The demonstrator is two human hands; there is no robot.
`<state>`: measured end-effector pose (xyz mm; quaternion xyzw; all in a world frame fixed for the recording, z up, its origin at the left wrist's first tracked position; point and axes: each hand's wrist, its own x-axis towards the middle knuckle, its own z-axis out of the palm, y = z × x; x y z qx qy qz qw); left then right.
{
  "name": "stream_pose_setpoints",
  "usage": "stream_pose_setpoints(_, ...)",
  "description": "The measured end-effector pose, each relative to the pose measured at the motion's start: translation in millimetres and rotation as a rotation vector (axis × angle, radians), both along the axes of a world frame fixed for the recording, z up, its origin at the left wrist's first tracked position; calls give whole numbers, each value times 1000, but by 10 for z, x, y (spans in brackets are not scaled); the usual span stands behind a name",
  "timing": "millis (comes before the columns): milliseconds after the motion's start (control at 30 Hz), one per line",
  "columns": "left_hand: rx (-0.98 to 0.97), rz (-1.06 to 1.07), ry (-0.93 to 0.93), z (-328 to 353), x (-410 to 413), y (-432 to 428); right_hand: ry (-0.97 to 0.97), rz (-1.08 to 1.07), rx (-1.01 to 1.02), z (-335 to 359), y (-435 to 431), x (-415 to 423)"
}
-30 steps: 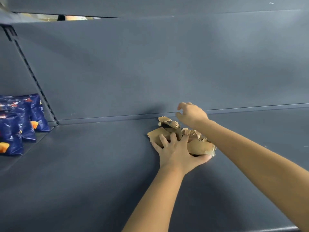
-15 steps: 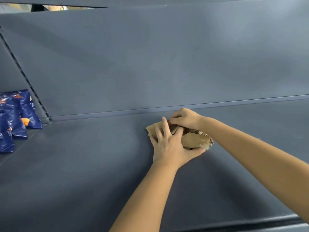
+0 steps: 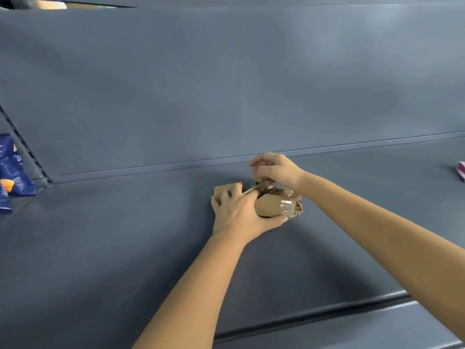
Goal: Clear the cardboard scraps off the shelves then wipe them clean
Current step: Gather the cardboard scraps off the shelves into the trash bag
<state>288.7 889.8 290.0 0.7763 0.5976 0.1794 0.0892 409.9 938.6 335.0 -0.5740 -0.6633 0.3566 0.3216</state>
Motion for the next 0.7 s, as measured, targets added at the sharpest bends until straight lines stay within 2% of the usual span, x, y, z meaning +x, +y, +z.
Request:
stream_pose_setpoints(133,20,-11,-41,-10,-4,7,-98,-6,-129,-2,-201,194)
stream_pose_setpoints(233,36,-33,-73,-9,-11,-6,-16,-2,-147,-177,-403,185)
stream_pose_setpoints(300,33,-53,-100,10,-13,-29,29,-57,-105,-290,-457,151)
stream_pose_setpoints(500,68,-91,-145,28,-14,-81,-127,-286,129,-391,-469,-32)
stream_pose_setpoints(567,63,-81,-128,38,-15,-91,-117,-321,150,-383,-499,-48)
stream_pose_setpoints(700,25,-93,-223,63,-39,-126,-138,-355,161,-381,-563,-80)
